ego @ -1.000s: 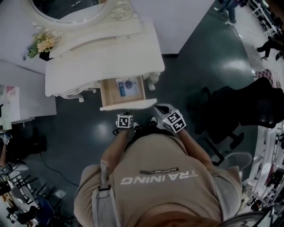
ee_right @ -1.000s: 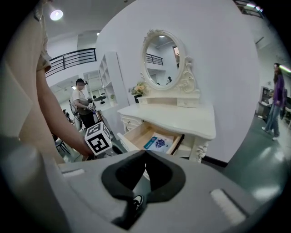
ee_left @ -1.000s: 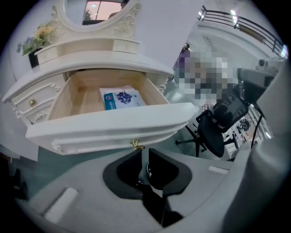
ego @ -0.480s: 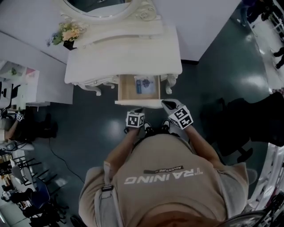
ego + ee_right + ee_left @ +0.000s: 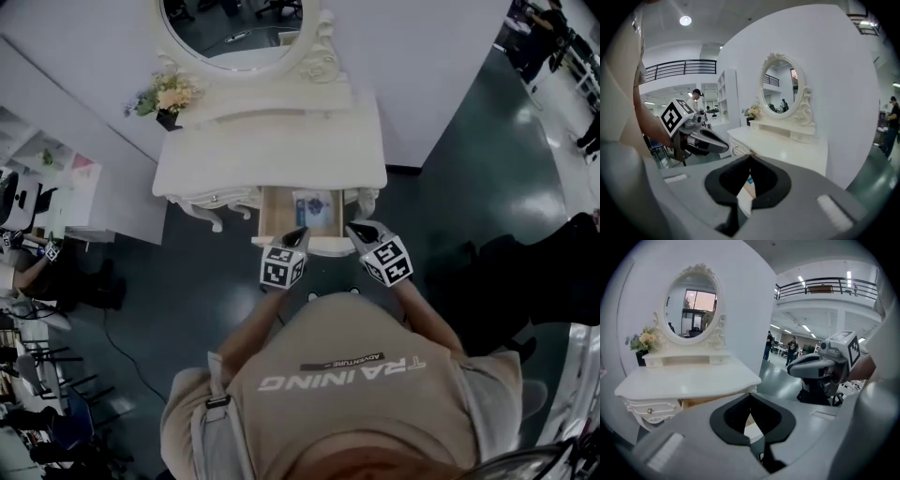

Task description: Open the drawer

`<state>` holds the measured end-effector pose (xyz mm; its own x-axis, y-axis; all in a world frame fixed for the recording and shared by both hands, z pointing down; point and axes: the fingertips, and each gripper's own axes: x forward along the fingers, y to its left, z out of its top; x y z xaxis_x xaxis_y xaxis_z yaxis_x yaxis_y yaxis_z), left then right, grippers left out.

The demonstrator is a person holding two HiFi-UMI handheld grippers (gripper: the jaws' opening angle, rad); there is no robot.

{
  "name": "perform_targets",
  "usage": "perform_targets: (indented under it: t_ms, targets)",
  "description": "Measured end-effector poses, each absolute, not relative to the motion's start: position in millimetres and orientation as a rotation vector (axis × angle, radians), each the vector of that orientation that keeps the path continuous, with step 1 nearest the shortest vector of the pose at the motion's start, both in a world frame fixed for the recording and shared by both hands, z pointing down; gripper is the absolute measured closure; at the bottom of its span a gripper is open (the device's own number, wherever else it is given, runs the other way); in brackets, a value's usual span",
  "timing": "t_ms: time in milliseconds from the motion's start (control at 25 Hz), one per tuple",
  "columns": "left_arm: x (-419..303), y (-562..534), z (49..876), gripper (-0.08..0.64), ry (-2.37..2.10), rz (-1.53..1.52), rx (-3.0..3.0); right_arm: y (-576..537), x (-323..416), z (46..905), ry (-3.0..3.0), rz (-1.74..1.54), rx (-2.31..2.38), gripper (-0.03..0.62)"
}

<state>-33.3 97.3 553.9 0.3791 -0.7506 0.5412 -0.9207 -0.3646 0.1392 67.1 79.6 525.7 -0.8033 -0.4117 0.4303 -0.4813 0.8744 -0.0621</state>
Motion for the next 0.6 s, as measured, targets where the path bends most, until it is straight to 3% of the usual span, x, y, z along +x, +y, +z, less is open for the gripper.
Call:
perform_targets:
  t_ms: [600]
  targets:
    - [-81, 63, 431, 0.552, -1.792, 0.29, 2.336, 39, 48, 430, -2.739, -0.008, 0.708, 0.589]
